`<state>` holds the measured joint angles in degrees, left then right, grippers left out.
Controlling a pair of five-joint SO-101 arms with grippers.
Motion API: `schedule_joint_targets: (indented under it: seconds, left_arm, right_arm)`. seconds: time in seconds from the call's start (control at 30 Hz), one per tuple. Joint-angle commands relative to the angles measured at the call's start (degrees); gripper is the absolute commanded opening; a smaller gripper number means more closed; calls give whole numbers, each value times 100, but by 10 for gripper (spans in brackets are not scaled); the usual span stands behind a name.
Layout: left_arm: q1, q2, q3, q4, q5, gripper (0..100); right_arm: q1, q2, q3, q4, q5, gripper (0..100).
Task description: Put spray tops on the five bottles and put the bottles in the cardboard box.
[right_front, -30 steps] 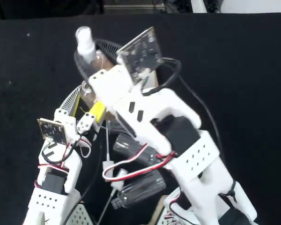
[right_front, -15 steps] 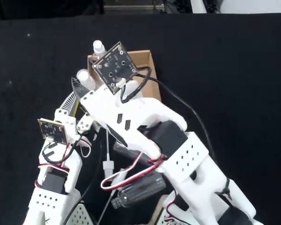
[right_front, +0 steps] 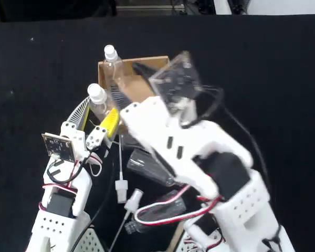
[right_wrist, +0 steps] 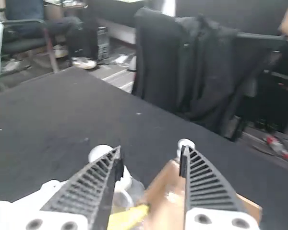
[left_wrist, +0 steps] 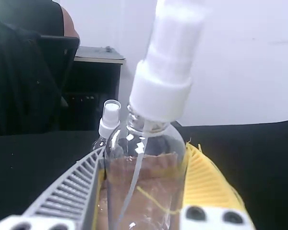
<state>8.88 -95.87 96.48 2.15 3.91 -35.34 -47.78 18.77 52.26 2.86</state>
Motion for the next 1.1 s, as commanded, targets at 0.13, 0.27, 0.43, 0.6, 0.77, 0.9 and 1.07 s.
schedule_joint_targets:
  seconds: [0.13,0.27,0.43,0.6,0.77,0.9,1.07]
  left_arm:
    - [75,26,136,149,9,84]
    - [84,18,136,1222,-9,84]
    - [31,9,136,1468,-26,84]
    - [-418,9,136,1424,9,84]
    - [-1332,9,136,800,18,84]
    - [-1771,9,136,448,18,84]
    - [-2563,70,136,-158,18,84]
  right_arm:
    - [1538,-189,611,-97,26,173]
    - [2040,-189,1534,-686,-18,173]
    - [2505,-233,3213,-1934,-26,173]
    - [2813,-224,4382,-2963,-26,173]
    - [2444,-198,4892,-3569,-105,173]
    - [2303,-189,5086,-3780,-97,173]
    - [2295,-189,5121,-3789,-97,173]
